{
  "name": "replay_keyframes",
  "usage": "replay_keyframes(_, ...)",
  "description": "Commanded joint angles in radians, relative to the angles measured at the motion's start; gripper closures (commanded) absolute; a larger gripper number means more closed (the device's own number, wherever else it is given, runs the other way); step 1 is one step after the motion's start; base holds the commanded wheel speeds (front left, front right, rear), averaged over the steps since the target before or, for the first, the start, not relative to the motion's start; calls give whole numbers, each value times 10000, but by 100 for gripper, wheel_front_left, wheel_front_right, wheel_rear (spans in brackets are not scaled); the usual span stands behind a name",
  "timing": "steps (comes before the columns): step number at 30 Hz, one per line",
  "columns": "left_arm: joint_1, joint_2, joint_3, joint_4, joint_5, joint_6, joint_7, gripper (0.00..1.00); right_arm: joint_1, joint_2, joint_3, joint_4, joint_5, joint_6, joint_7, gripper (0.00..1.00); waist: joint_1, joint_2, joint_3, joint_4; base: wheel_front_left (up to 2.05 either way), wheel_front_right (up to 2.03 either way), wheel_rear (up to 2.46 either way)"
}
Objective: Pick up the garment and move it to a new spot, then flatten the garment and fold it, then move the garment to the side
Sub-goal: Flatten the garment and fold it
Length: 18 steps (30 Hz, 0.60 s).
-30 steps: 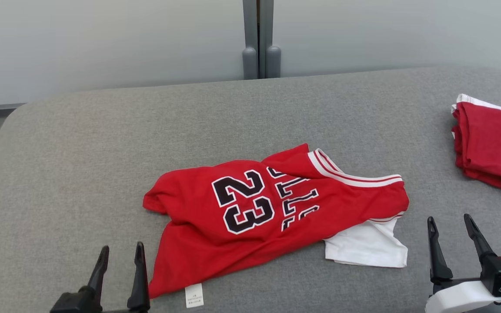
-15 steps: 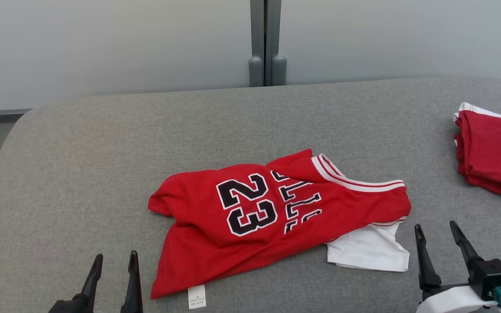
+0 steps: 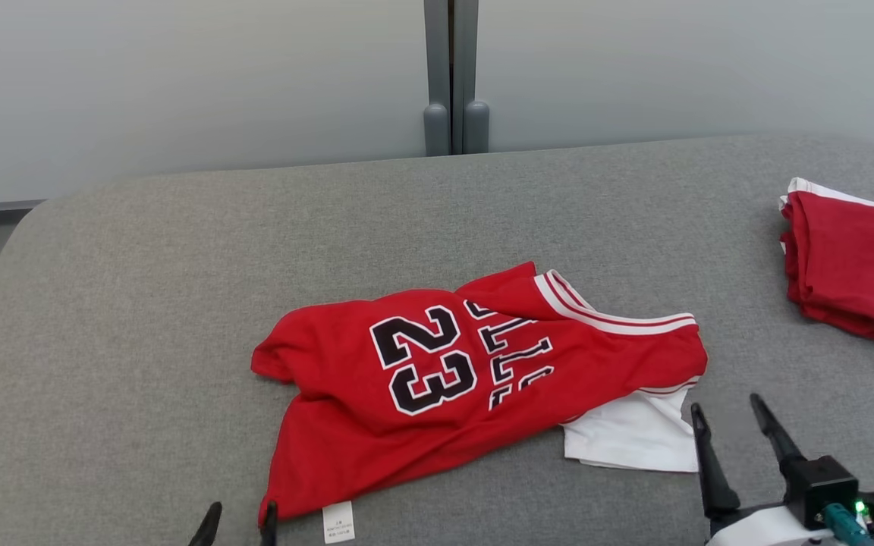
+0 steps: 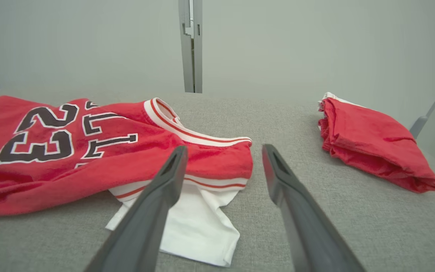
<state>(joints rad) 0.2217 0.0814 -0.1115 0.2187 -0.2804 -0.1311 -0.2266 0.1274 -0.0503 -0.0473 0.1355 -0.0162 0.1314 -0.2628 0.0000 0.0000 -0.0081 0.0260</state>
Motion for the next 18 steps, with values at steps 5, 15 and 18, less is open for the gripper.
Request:
replay_keyframes(5,118,1092,-1000,-410,-791,14,1868,0,-199,-265,385,1052,-124,-16,441,0,0,0,172,90,0,0,0)
replay_keyframes(15,-885,1462,-1482,495,-1057,20,1963,0,-929,-311,420,1955,-245,-16,1310,0,0,0,991,-40,0,0,0)
replay_keyframes(18,-1283,1458,-1567,919,-1104,17,1685,0,-1123,-295,482,2099,-227,-16,1419,0,0,0,1217,-95,0,0,0)
